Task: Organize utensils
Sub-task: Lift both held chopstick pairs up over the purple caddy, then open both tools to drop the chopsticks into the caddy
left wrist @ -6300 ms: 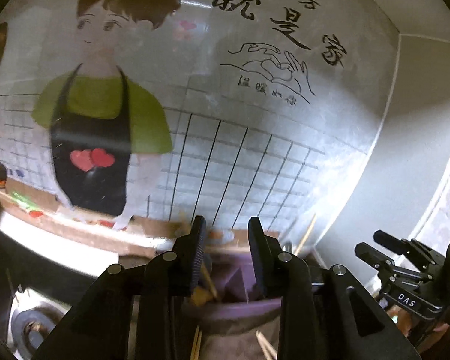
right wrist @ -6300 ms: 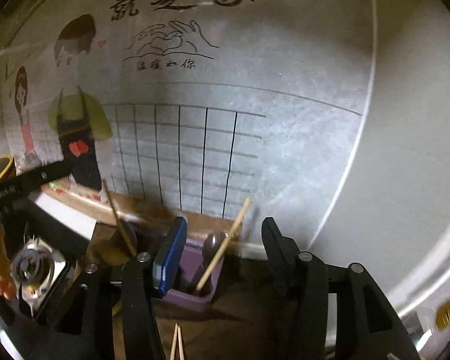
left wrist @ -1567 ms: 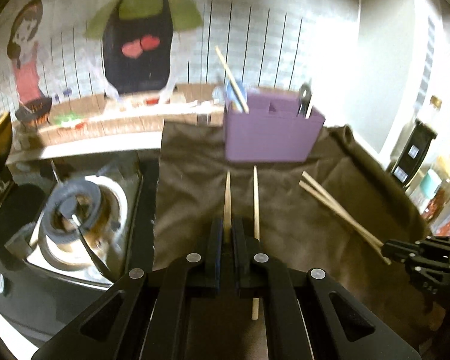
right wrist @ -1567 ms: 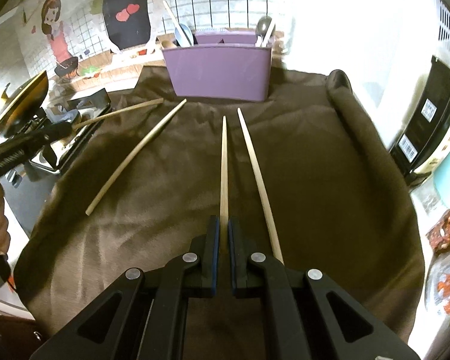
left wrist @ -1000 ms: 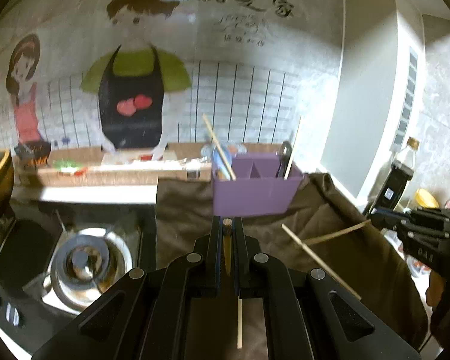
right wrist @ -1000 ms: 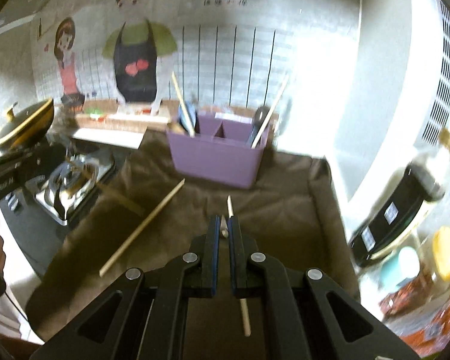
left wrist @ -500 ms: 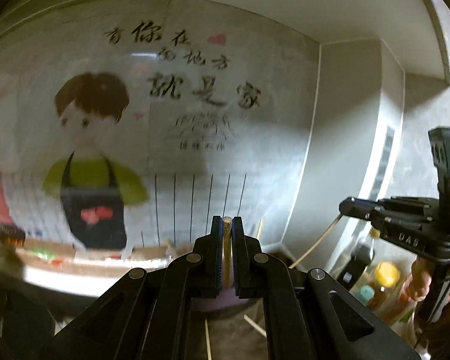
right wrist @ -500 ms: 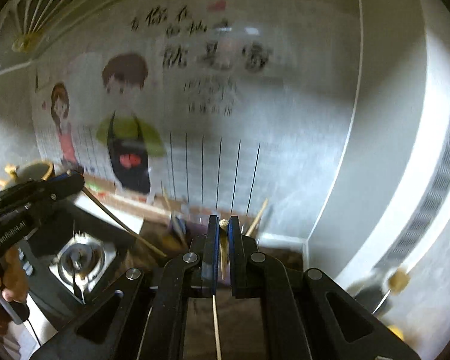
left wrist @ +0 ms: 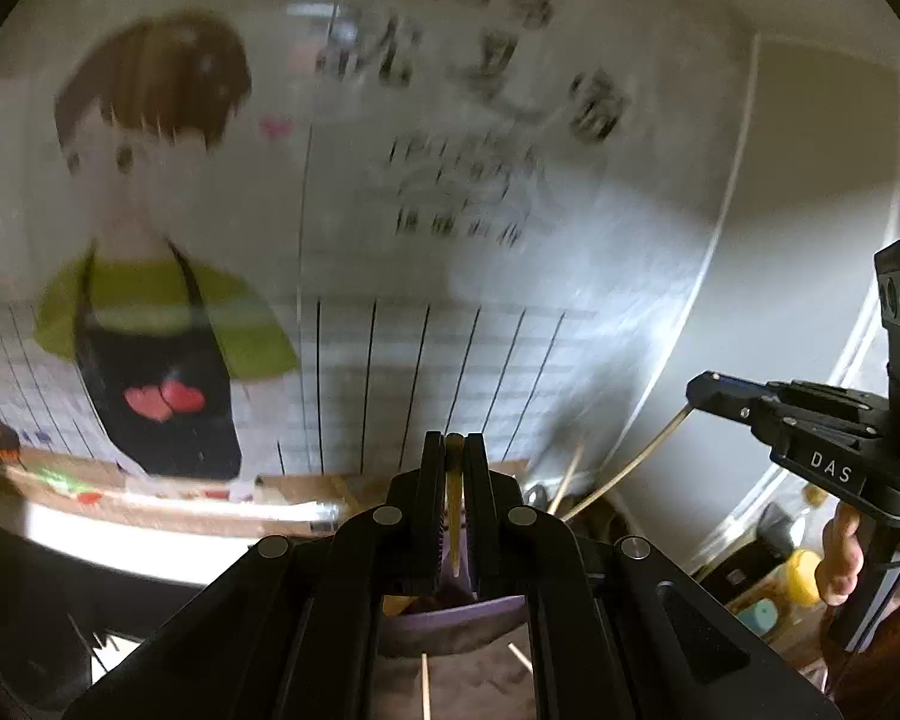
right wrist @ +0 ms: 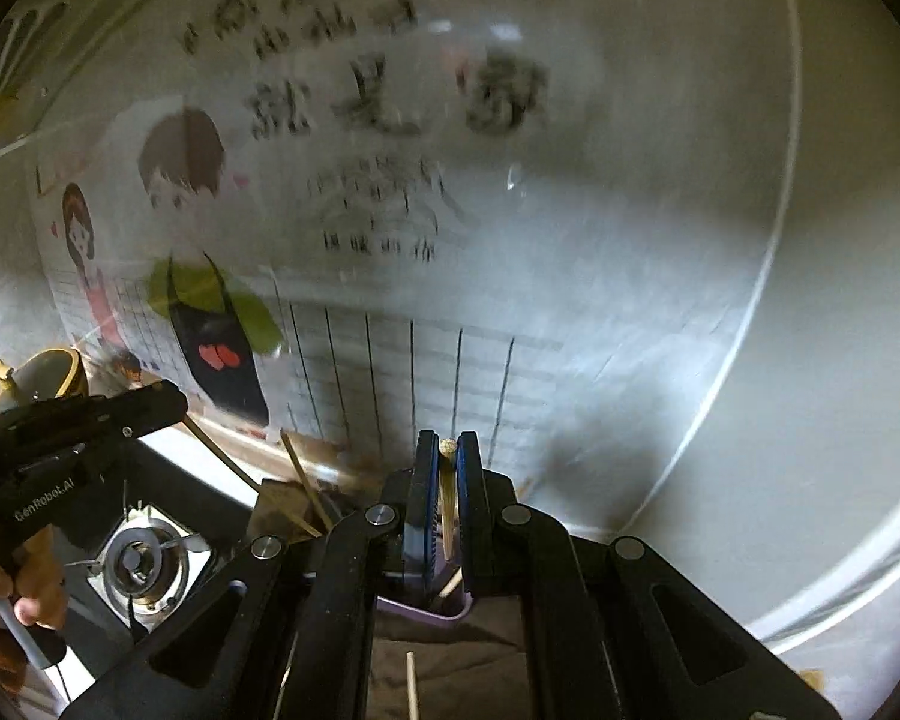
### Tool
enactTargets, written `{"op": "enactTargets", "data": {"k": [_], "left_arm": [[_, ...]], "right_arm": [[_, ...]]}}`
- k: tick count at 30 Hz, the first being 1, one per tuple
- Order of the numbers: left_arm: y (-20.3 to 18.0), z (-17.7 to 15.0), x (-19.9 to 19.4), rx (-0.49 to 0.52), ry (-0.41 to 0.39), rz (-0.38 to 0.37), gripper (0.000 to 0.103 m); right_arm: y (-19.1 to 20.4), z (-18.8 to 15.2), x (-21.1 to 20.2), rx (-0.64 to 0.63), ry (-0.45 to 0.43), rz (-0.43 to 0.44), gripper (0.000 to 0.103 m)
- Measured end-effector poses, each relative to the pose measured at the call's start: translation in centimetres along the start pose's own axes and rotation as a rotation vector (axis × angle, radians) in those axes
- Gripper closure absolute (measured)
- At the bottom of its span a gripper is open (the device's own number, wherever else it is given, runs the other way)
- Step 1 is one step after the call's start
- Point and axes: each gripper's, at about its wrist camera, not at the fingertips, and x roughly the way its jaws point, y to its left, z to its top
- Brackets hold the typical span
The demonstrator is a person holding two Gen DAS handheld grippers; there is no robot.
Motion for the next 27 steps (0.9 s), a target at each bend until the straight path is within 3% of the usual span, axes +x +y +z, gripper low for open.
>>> {"op": "enactTargets", "data": {"k": [6,16,23,27], "left_arm": [[0.8,-1.4,4.7,-0.005,0.068,0.021,0.097],[2.6,-4.2,10.5,-0.076,0.162,0.003,0.097],[3.1,-5.4,12.6,-0.114,0.203,-0.012,0.095],[3.1,-5.2,12.4,-0.136,0.181,-0.028,0.094]], "right_arm": [[-0.7,-2.2,6.1,0.021,0.119,0.048,0.098],[-1.2,-5.7,12.2,0.043,0.264,0.084,0.098],[-1.6,-6.2,12.9,0.040,0.252,0.072,0.097],[-1.3,-6.4,13.0,0.004,0.257,0.003,0.091]]}}
